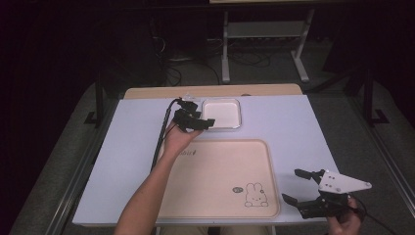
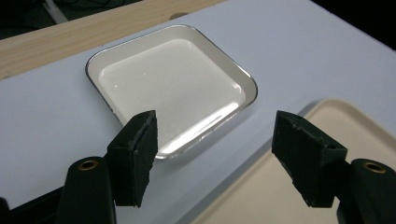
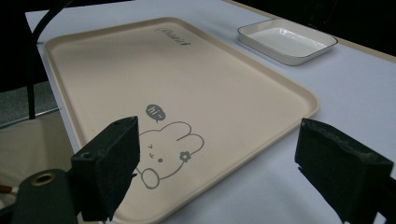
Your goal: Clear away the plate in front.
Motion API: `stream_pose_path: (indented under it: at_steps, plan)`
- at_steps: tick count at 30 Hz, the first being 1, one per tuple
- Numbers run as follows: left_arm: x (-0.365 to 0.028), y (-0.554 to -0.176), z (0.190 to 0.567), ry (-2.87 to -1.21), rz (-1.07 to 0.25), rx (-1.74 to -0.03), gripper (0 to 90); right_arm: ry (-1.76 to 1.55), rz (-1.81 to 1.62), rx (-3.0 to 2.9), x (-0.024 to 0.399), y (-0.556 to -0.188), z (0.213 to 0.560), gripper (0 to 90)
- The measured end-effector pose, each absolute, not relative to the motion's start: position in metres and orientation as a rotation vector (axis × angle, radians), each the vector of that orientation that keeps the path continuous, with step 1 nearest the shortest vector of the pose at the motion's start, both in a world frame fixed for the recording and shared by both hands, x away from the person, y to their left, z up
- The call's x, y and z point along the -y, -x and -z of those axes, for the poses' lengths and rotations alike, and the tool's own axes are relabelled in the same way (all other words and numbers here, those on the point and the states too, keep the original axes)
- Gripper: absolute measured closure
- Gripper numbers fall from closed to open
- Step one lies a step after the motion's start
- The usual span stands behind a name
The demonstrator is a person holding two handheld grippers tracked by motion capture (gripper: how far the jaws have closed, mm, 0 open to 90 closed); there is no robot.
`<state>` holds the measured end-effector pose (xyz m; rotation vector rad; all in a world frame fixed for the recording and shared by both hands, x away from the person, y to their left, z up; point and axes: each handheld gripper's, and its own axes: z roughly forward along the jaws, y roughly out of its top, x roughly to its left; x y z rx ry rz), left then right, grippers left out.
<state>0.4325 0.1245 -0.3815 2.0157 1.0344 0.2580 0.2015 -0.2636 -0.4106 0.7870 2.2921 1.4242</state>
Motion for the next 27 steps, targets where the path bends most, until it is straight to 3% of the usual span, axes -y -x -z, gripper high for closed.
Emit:
stream_pose_path:
  at_steps: [10, 12, 17, 27]
  plan:
    - [-0.13, -0.475, 0.389, -1.916, -0.158, -1.187, 31.9, -0.801, -1.416, -2.287, 0.266, -0.201, 0.411, 13.1]
    - [-0.133, -0.48, 0.391, -1.888, -0.152, -1.209, 38.1, -0.799, -1.42, -2.281, 0.266, -0.201, 0.411, 13.1]
    - [-0.133, -0.487, 0.398, -1.948, -0.222, -1.232, 44.4, -0.794, -1.397, -2.304, 0.263, -0.201, 0.411, 13.1]
    - [-0.13, -0.501, 0.424, -2.0, -0.201, -1.346, 47.8, -0.801, -1.396, -2.281, 0.268, -0.197, 0.409, 13.1]
